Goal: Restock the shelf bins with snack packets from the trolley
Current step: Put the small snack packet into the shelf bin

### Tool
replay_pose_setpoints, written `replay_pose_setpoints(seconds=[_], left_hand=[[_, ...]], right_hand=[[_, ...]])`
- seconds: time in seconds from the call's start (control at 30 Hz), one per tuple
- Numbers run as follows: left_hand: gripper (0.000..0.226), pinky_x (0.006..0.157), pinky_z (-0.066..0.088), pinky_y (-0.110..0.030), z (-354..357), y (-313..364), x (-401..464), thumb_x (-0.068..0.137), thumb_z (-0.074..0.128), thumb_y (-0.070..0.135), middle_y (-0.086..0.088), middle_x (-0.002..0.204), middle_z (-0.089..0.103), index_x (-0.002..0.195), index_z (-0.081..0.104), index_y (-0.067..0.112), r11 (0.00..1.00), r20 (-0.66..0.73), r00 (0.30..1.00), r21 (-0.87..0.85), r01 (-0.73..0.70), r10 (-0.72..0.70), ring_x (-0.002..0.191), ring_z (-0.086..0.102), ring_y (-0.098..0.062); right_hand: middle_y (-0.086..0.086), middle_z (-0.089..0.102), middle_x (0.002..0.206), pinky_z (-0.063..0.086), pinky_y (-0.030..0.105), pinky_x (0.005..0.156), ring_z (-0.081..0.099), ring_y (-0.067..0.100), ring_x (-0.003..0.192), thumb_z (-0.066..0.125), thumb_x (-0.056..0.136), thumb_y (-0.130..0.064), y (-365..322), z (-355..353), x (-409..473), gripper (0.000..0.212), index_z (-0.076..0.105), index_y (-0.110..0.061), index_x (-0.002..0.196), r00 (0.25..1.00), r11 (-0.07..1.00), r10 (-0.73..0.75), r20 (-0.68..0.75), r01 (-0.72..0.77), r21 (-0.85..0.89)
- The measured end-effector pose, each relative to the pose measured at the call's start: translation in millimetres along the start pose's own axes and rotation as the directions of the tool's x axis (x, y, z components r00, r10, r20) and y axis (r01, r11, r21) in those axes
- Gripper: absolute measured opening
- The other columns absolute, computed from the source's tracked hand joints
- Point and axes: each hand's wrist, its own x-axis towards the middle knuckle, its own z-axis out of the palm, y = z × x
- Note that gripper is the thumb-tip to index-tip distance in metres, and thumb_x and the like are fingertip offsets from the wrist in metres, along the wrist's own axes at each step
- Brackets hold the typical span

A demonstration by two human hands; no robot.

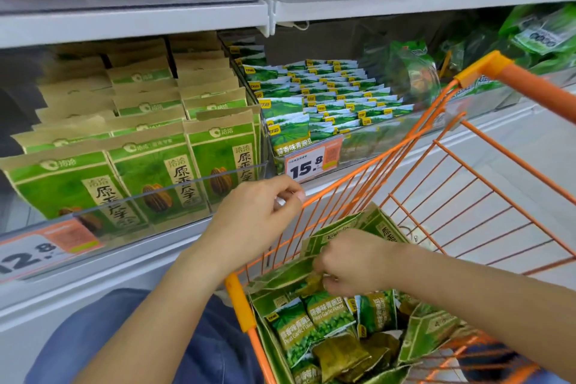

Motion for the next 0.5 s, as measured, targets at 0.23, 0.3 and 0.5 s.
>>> replay_pose_setpoints(seconds=[0.23, 0.3, 0.5], left_hand=[[0.022, 0.069, 0.052, -0.033, -7, 18, -6, 0.095, 0.052, 0.043, 0.011, 0.068, 0.067, 0.084, 0.066, 0.029, 0.981, -0.318, 0.938, -0.174, 0.083, -0.136, 0.066, 0.064, -0.007], [0.047, 0.066, 0.053, -0.041, -14, 37, -4, 0.089, 0.046, 0.064, 0.003, 0.063, 0.067, 0.084, 0.067, 0.022, 0.92, -0.218, 0.928, -0.323, 0.223, -0.301, 0.054, 0.061, -0.016], [0.051, 0.052, 0.056, -0.026, -24, 87, 23, 0.076, 0.056, 0.051, -0.013, 0.079, 0.073, 0.11, 0.06, 0.014, 0.517, 0.242, 0.855, -0.71, 0.478, -0.458, 0.059, 0.069, -0.017]], right_hand=[[-0.007, 0.056, 0.055, 0.043, 0.024, 0.045, 0.054, 0.012, 0.048, 0.06, 0.081, -0.026, 31, -43, -59, 0.019, 0.067, -0.014, 0.068, 0.492, 0.985, 0.127, -0.861, 0.043, 0.17], [-0.002, 0.058, 0.057, 0.041, 0.025, 0.047, 0.055, 0.017, 0.049, 0.063, 0.084, -0.021, 41, -55, -61, 0.019, 0.07, -0.011, 0.069, 0.288, 0.999, 0.042, -0.957, -0.019, 0.038], [0.003, 0.065, 0.069, 0.047, 0.029, 0.048, 0.062, 0.021, 0.058, 0.062, 0.091, -0.026, 55, -79, -41, 0.022, 0.075, -0.009, 0.083, 0.123, 0.964, -0.247, -0.961, -0.068, -0.257]])
